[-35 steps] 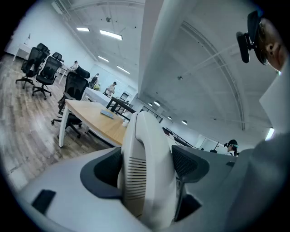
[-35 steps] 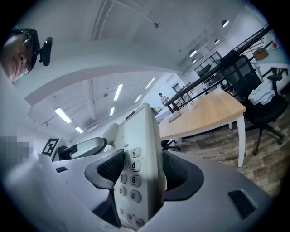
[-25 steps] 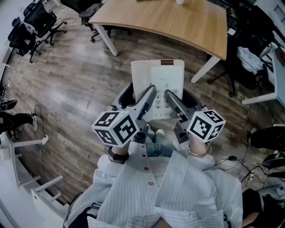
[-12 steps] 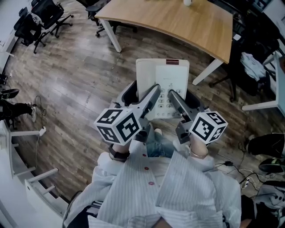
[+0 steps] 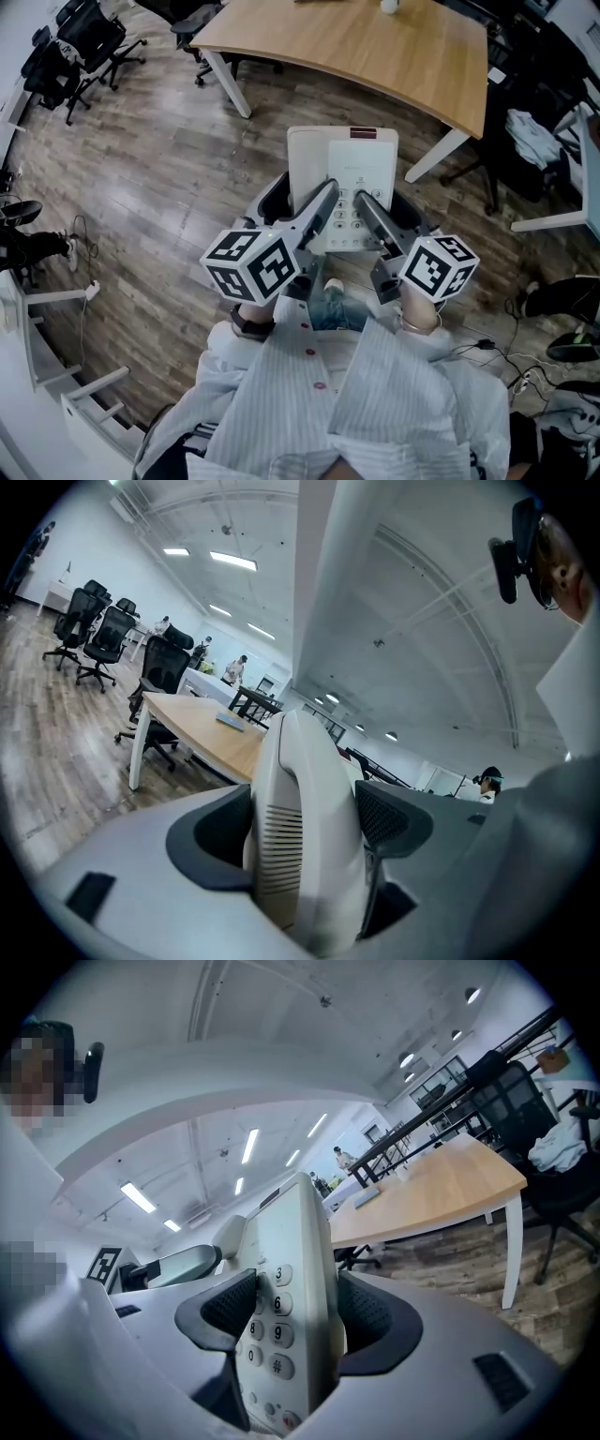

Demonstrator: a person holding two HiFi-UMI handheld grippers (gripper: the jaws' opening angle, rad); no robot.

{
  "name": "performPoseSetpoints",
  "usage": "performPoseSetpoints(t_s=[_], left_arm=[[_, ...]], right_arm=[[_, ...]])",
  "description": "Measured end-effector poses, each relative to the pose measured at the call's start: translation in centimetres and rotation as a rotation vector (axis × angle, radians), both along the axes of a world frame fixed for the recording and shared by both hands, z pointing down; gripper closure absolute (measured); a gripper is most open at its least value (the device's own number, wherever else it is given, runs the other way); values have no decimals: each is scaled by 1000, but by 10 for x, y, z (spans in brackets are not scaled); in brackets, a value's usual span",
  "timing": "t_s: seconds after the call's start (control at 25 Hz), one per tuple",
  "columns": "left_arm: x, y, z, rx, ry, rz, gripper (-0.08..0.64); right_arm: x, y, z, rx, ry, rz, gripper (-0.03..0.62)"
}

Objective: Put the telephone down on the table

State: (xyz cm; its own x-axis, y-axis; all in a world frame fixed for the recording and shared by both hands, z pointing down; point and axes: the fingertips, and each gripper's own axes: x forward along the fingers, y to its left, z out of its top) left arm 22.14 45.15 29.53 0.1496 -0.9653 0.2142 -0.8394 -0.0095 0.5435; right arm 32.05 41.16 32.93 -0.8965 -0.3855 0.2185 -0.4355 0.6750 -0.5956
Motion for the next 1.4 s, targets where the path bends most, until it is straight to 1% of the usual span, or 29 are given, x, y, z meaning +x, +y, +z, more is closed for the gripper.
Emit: performPoseSetpoints(t_s=[0.12, 0.56, 0.8, 1.08, 1.24, 1.4], left_arm=[[-18, -28, 1, -3, 0, 21, 212], [-107, -145, -5, -6, 14, 79, 212], [-155, -193, -5, 0, 15, 92, 212], [-213, -227, -3, 11, 12, 103, 212], [-230, -235, -3, 11, 18, 120, 212], [-238, -241, -1, 8, 27, 127, 212]], right_arm=[[-17, -26, 2, -5, 1, 20, 318], [-104, -137, -6, -14, 10, 74, 318], [-151, -184, -6, -11, 8, 86, 318], [-208, -218, -4, 1, 1, 97, 318], [-225, -224, -4, 0, 8, 111, 318], [-232, -229, -4, -3, 19, 120, 318]])
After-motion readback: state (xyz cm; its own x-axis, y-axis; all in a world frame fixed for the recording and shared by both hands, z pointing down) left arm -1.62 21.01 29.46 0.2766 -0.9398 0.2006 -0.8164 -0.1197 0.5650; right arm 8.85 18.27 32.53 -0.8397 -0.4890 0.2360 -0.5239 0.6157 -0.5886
